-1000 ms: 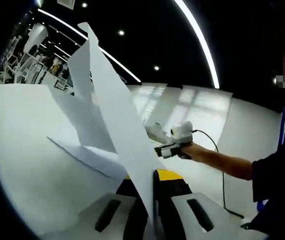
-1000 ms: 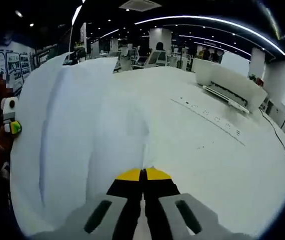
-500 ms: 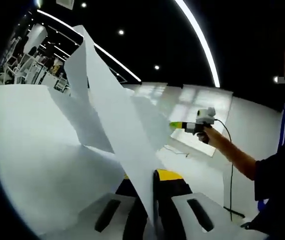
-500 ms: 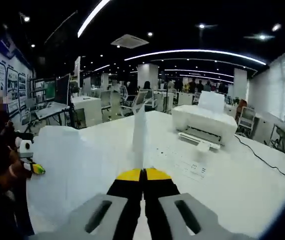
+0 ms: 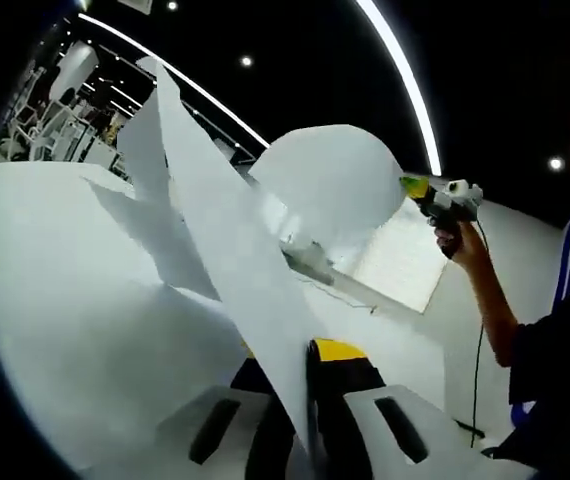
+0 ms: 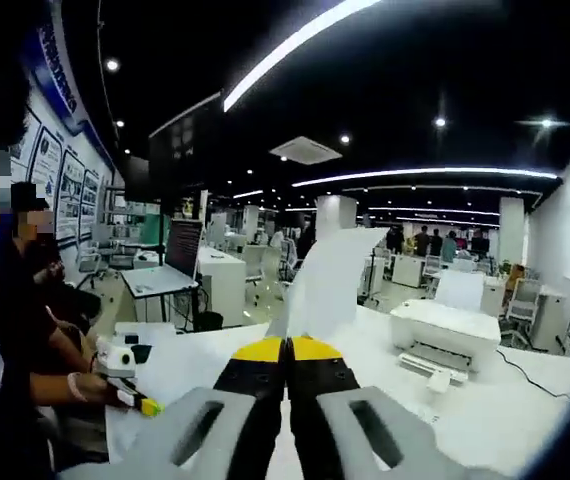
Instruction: Organize the stack of printing papers by aligning and flattening the scattered papers on the table
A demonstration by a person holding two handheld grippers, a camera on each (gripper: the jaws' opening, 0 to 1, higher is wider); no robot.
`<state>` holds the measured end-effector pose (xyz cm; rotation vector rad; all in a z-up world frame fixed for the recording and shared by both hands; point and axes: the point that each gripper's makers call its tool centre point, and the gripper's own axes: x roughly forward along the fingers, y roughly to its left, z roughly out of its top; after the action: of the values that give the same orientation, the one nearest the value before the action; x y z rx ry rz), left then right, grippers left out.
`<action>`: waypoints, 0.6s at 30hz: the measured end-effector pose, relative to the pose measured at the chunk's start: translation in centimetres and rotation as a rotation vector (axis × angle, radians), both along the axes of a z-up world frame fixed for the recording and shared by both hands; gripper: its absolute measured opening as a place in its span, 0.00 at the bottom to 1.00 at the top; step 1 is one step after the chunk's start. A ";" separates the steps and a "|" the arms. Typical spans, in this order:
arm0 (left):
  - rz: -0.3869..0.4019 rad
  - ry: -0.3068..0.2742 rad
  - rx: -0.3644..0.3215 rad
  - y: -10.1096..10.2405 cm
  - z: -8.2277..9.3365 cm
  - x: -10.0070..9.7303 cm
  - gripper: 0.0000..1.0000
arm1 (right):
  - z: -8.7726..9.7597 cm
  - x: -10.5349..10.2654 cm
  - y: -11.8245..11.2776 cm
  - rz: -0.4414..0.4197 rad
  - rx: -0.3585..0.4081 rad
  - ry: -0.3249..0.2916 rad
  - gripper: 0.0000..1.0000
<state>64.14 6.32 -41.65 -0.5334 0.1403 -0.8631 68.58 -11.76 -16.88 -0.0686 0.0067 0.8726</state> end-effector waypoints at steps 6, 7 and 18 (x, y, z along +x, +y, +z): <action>-0.004 0.013 -0.008 0.0 -0.1 0.1 0.08 | -3.4 -1.2 -1.3 0.028 0.091 0.098 0.00; -0.004 0.014 -0.008 0.0 -0.1 0.1 0.08 | -5.9 -0.7 -1.8 0.002 0.063 0.132 0.00; -0.005 0.025 -0.018 0.0 -0.1 0.1 0.08 | -16.9 -0.6 -2.7 -0.019 0.012 0.322 0.00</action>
<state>64.22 6.34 -41.74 -0.5608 0.1566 -0.8635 68.00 -14.49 -33.80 0.0838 0.3024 0.8569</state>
